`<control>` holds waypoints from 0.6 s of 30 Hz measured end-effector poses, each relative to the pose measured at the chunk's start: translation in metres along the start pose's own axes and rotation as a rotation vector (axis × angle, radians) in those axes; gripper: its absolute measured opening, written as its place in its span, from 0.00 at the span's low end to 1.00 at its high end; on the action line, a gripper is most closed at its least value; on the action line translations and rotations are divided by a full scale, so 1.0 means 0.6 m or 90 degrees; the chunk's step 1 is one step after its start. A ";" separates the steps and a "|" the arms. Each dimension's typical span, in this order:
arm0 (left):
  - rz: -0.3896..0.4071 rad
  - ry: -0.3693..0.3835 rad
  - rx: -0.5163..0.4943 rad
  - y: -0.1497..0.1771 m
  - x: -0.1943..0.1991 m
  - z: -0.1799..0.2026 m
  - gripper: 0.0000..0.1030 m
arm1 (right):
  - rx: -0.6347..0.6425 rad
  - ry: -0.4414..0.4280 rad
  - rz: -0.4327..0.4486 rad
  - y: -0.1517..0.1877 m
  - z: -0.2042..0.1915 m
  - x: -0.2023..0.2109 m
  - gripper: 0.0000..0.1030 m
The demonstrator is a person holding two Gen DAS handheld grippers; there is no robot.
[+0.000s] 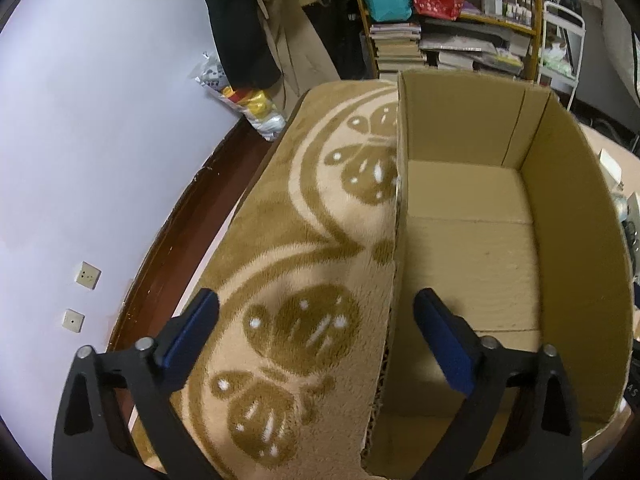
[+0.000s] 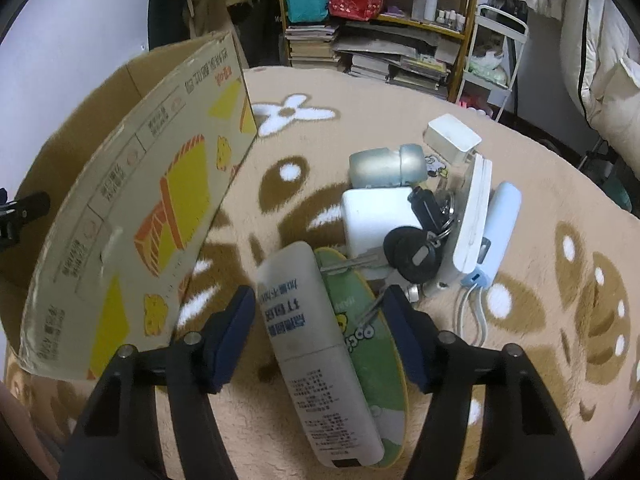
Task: Organize rigid objects
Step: 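Grasp the cardboard box wall with the left tool while the right tool approaches the white bottle, then close the right tool around the white bottle and lift it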
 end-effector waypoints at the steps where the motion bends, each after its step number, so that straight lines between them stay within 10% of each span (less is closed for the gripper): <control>1: -0.002 -0.003 -0.002 0.001 -0.002 0.001 0.91 | -0.003 -0.003 -0.001 0.001 0.000 0.000 0.68; 18: -0.037 0.052 -0.025 0.021 -0.019 0.036 0.33 | -0.016 -0.058 -0.030 0.016 -0.021 -0.009 0.57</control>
Point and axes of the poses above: each gripper's, at about its wrist camera, not at the fingertips, and x roughly against the way its jaws point, z to its right, y to its underside, the point moved 10 cm from there along -x, roughly the way its jaws point, and after that the axes turned 2 degrees about -z, right-handed, at the moved point
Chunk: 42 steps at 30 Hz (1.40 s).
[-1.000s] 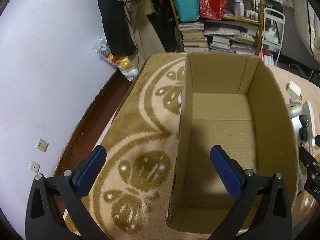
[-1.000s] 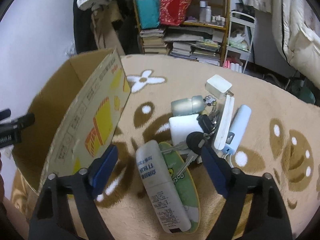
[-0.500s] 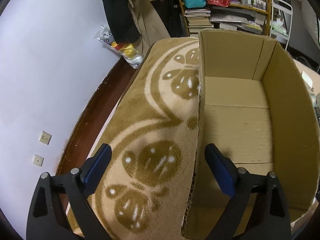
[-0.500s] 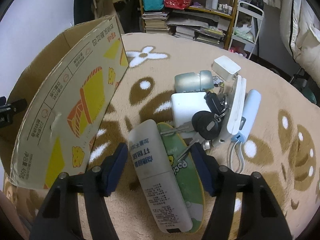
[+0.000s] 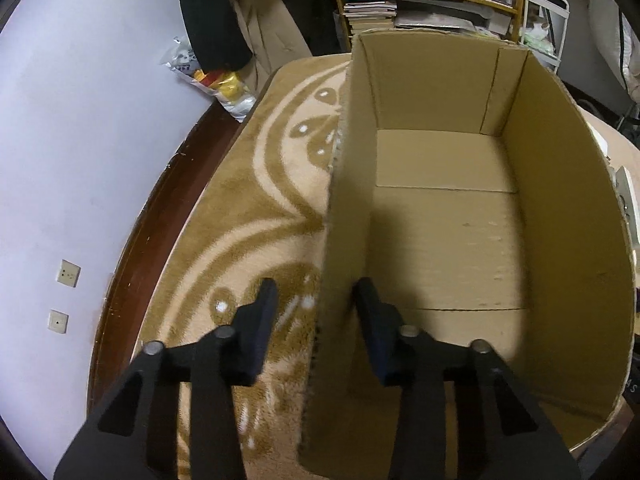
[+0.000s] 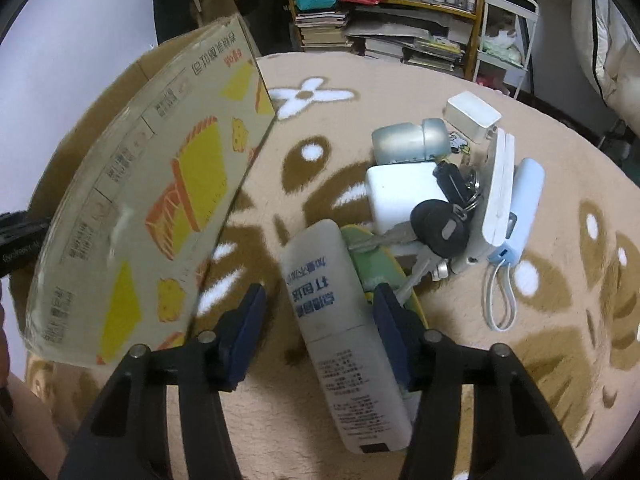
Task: Organize rigid objects
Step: 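Close the right tool around the white bottle and lift it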
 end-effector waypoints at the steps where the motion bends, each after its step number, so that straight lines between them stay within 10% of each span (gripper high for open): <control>1: 0.002 -0.001 -0.002 0.000 0.000 0.001 0.30 | -0.001 -0.006 -0.003 0.001 -0.002 -0.001 0.57; 14: 0.010 -0.012 -0.012 0.002 0.000 0.009 0.22 | -0.001 -0.012 -0.041 0.021 -0.009 -0.026 0.57; 18: 0.009 -0.013 -0.011 0.003 0.001 0.006 0.22 | 0.002 -0.016 -0.038 0.024 -0.012 -0.019 0.42; 26: 0.009 -0.017 -0.014 0.001 0.001 0.006 0.23 | 0.095 0.063 -0.039 0.041 -0.040 -0.029 0.54; 30: 0.011 -0.021 -0.016 0.004 0.001 0.007 0.23 | 0.117 0.105 -0.028 0.045 -0.044 -0.027 0.42; 42: 0.009 -0.020 -0.014 0.005 0.001 0.009 0.22 | 0.019 0.029 0.042 -0.011 -0.016 0.015 0.42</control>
Point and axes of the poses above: each gripper's, at about its wrist camera, not at the fingertips, and x roughly against the way its jaws point, z to its right, y to its underside, the point moved 10 cm from there along -x, roughly the way its jaws point, and after that the axes turned 2 degrees about -z, right-handed, at the moved point
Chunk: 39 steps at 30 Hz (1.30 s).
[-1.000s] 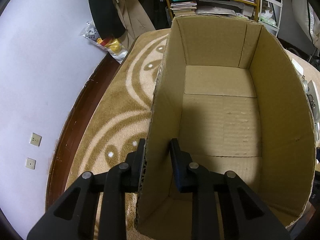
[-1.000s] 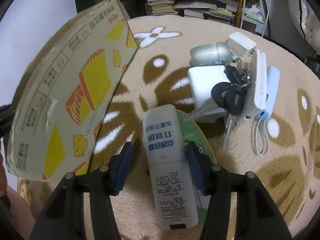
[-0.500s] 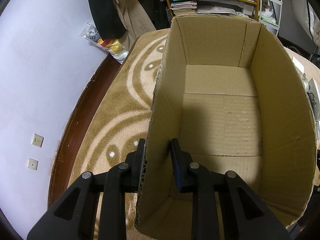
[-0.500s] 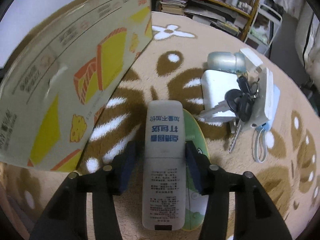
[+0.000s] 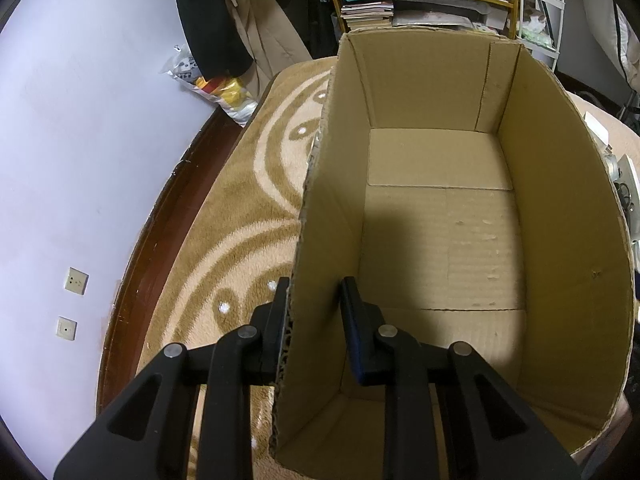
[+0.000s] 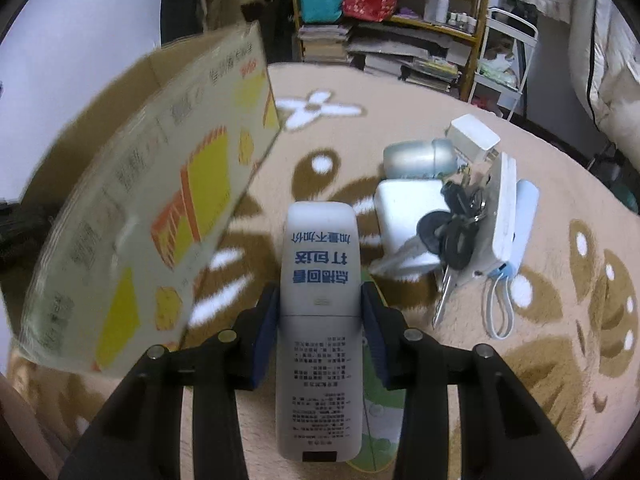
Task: Organize rigid objects
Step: 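Close the right tool around the white bottle and lift it, then carry the white bottle into the box and open the right tool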
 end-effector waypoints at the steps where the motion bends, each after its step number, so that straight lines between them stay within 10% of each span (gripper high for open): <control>1: 0.000 0.000 0.000 -0.001 0.000 -0.001 0.22 | -0.001 -0.002 0.005 -0.003 -0.001 0.003 0.42; 39: 0.009 -0.016 -0.008 0.005 0.004 0.006 0.23 | -0.038 -0.182 0.156 -0.208 -0.154 0.142 0.42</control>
Point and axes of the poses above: each gripper's, at about its wrist camera, not at the fingertips, and x roughly against the way its jaws point, z to its right, y to its underside, the point moved 10 cm from there along -x, roughly the way its jaws point, and after that the axes turned 2 degrees about -z, right-handed, at the moved point
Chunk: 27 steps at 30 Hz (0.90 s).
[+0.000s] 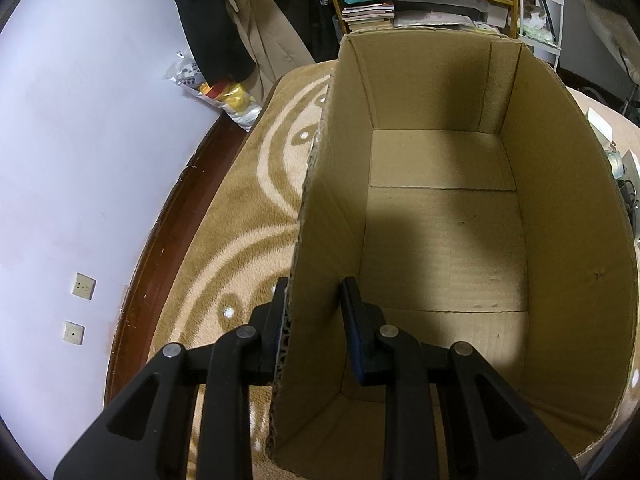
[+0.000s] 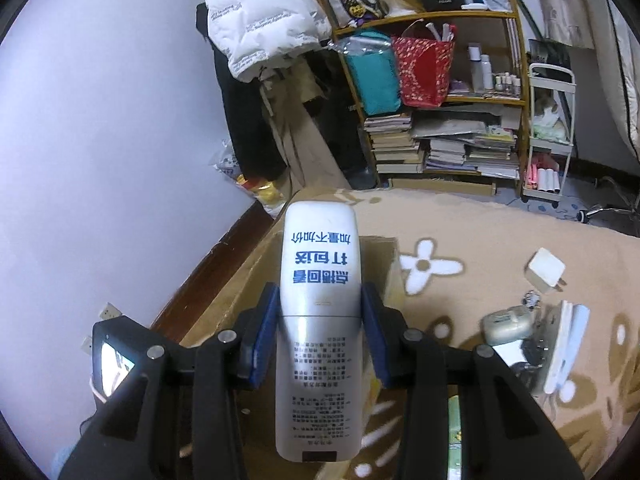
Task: Organize rigid objects
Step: 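Carry the white bottle into the box and open the right tool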
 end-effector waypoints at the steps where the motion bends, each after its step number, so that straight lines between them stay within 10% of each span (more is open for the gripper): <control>1: 0.000 0.001 0.001 0.000 0.000 0.000 0.23 | 0.001 -0.003 -0.006 0.002 -0.004 -0.007 0.42; 27: -0.003 0.004 0.010 0.000 -0.004 -0.008 0.23 | -0.002 0.030 -0.074 0.068 0.009 -0.089 0.41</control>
Point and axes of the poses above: each gripper's, at about its wrist camera, not at the fingertips, and x roughly against the way its jaws point, z to its right, y to its underside, the point moved 10 cm from there along -x, roughly the way its jaws point, and after that the axes turned 2 degrees about -z, right-handed, at the moved point
